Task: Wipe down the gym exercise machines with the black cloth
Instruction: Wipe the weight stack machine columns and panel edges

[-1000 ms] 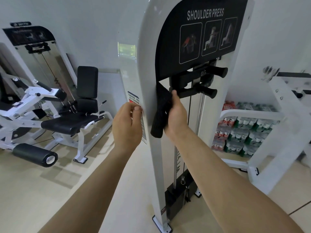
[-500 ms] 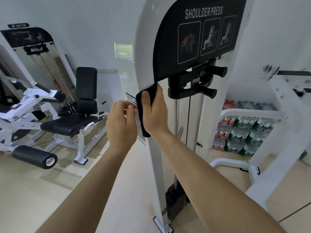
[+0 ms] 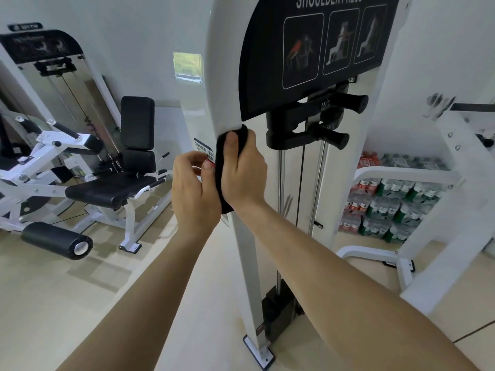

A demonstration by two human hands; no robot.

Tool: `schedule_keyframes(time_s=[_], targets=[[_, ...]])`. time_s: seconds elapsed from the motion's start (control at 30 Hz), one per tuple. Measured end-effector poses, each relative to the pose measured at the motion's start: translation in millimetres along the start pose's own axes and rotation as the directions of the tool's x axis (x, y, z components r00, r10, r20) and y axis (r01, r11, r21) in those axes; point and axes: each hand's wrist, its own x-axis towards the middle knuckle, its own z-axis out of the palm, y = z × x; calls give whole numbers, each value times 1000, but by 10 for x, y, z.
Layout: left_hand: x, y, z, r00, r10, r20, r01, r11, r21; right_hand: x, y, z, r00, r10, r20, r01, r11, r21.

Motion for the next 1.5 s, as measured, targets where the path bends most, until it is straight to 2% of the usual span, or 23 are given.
schedule_keyframes(time_s=[0.13, 0.23, 0.33, 0.5, 0.67, 0.8, 0.93, 1.2, 1.5], targets=[[-99, -52, 47, 999, -24, 23, 23, 1000, 19, -292, 302, -3, 999, -21, 27, 23, 997, -78], [-161, -91, 46, 999, -28, 31, 27, 999, 38, -289, 284, -45, 997, -3, 78, 5, 1000, -30], [-116, -61, 41, 999, -27, 22, 26, 999, 20, -71, 70, -73, 998, 6, 65, -9, 999, 39], [-184, -120, 73, 999, -36, 33, 35, 999, 26, -161, 172, -57, 996, -30, 85, 29, 1000, 11], [-473, -374, 91, 987, -136, 88, 136, 991, 3, -579, 683, 18, 992, 63, 109, -58, 997, -48], [-582, -440, 25, 986, -132, 104, 133, 991, -5, -625, 738, -27, 985, 80, 150, -73, 996, -52], [-574, -380, 40, 988, -109, 113, 118, 991, -71, -422, 595, -8, 994, 1, 113, -4, 1000, 29], [-927, -815, 193, 988, -51, 147, 66, 993, -99, -636, 1111, 154, 989, -147, 15, 146, 987, 71], [-1394, -1511, 394, 987, 3, 159, 10, 997, -79, -1089, 1896, 289, 985, -170, -43, 172, 983, 66]])
